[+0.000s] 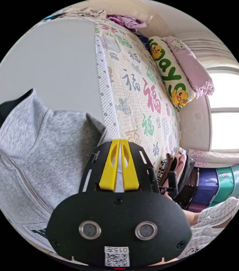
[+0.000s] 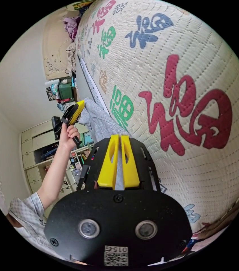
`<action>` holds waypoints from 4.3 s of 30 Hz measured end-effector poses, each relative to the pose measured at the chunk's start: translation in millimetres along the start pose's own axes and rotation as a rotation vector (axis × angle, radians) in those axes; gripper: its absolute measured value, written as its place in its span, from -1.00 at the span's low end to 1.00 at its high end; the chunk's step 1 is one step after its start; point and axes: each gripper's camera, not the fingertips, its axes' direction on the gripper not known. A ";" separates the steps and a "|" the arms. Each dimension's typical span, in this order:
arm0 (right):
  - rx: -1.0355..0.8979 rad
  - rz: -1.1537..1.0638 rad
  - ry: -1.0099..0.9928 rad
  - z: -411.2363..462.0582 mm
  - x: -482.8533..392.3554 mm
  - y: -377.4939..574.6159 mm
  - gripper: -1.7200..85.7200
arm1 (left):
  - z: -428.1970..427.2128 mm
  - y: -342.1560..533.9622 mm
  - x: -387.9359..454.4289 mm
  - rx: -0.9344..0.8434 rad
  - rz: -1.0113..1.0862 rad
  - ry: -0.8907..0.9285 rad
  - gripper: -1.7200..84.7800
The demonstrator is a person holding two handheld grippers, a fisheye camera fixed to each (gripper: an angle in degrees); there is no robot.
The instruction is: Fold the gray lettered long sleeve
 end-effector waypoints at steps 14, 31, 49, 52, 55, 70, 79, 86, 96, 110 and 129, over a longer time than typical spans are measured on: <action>0.007 -0.065 -0.029 -14.0 17.0 11.1 -0.89 | 5.5 8.8 18.5 -0.034 0.039 -0.081 -0.89; -0.147 -0.280 0.137 -0.9 -76.1 50.1 -0.89 | -94.3 111.5 8.7 0.005 0.020 -0.138 -0.83; -0.486 -0.112 0.322 314.8 -210.7 170.1 -0.80 | -199.9 384.5 -125.4 -0.109 -0.344 0.025 -0.89; -0.442 -0.147 0.433 331.9 -243.2 171.6 -0.89 | -230.3 389.9 -128.1 -0.098 -0.261 0.013 -0.95; -0.445 -0.175 0.547 351.4 -275.8 173.7 -0.94 | -264.2 398.7 -132.4 -0.080 -0.214 -0.012 -0.97; -0.467 -0.269 0.959 480.1 -415.7 158.9 -0.83 | -373.6 421.5 -195.6 -0.146 -0.104 0.029 -0.94; -0.280 -0.359 0.948 513.7 -551.6 146.9 -0.83 | -531.5 548.9 -410.6 0.410 -0.864 0.428 -0.88; -0.455 -0.847 0.860 754.8 -706.1 114.7 -0.81 | -575.6 596.5 -520.8 0.714 -1.150 0.678 -0.78; -0.589 -1.026 1.033 992.2 -742.6 82.0 -0.82 | -628.9 552.8 -640.5 0.745 -1.311 0.502 -0.68; -0.602 -1.067 1.077 1020.1 -702.8 58.8 -0.89 | -622.4 519.7 -706.7 0.644 -1.380 0.284 -0.77; -0.335 -0.799 0.653 763.6 -694.4 5.1 -0.95 | -726.9 633.5 -406.5 1.160 -0.262 0.461 -0.97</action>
